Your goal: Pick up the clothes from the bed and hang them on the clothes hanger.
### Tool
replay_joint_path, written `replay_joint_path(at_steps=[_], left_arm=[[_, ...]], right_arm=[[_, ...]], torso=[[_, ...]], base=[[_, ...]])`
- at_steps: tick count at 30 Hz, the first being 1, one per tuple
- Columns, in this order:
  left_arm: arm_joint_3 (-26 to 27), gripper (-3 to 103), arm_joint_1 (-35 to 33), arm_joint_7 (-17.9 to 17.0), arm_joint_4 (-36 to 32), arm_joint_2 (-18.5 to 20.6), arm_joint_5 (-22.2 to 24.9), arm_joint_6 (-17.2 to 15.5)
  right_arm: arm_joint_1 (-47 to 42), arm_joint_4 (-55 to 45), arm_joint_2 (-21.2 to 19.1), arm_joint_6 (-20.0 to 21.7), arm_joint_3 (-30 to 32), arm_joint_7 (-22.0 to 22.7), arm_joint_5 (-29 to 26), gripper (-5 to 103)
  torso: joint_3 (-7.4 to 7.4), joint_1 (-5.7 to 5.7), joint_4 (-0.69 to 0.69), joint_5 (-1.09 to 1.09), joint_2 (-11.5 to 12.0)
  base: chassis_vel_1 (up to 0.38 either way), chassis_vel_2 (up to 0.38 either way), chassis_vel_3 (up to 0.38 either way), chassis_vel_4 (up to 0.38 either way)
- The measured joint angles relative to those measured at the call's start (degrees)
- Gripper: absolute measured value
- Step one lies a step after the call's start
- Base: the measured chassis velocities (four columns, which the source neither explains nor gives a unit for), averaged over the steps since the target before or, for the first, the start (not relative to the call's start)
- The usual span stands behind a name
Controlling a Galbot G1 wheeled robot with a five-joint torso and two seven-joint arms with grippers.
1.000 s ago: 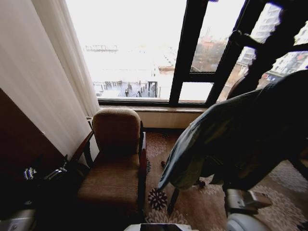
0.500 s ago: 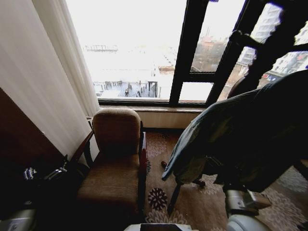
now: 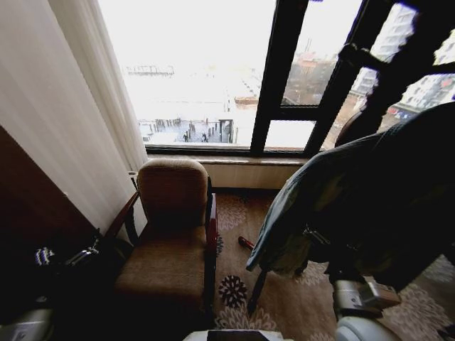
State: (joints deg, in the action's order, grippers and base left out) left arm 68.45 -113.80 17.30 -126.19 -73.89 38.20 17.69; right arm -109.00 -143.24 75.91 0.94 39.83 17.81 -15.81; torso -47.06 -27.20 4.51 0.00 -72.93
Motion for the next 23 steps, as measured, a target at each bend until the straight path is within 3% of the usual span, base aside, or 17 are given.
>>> replay_joint_path(at_steps=[16,23], left_arm=[[0.0,100,0.0,0.0,0.0,0.0,0.0,0.0],[0.0,100,0.0,0.0,0.0,0.0,0.0,0.0]], right_arm=[[0.0,0.0,0.0,0.0,0.1,0.0,0.0,100],[0.0,0.0,0.0,0.0,0.1,0.0,0.0,100]], torso=[[0.01,0.05,0.03,0.01,0.0],[0.04,0.10,-0.01,0.00,0.0]], base=[[0.265,-0.230,-0.290,0.230],[0.196,-0.184,-0.173,0.207]])
